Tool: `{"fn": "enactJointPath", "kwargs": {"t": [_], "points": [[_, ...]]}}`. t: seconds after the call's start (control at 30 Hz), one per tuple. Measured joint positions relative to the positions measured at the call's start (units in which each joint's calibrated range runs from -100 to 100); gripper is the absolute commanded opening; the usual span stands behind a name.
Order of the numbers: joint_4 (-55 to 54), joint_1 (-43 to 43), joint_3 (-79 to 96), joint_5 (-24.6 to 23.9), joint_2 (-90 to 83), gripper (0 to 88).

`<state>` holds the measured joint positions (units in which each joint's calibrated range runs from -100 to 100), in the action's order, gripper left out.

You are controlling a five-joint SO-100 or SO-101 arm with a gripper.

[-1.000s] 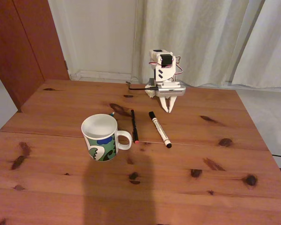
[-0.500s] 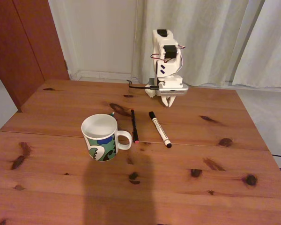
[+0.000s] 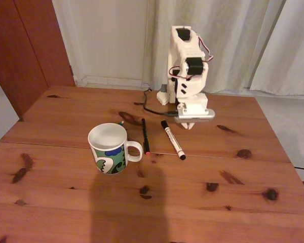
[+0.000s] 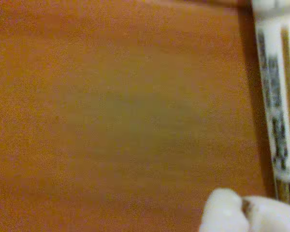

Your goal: Clean up the desk and place the pens and markers into the cup

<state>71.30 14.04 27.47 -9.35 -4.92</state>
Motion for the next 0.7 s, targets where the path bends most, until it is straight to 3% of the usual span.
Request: {"fn": "enactJointPath", "kwargs": {"t": [0.4,0.7], "points": [[0.0,-8.1,-10.3,0.0,10.8,0.8],[0.0,-8.4,-10.4,0.0,11.0,1.3]]}}
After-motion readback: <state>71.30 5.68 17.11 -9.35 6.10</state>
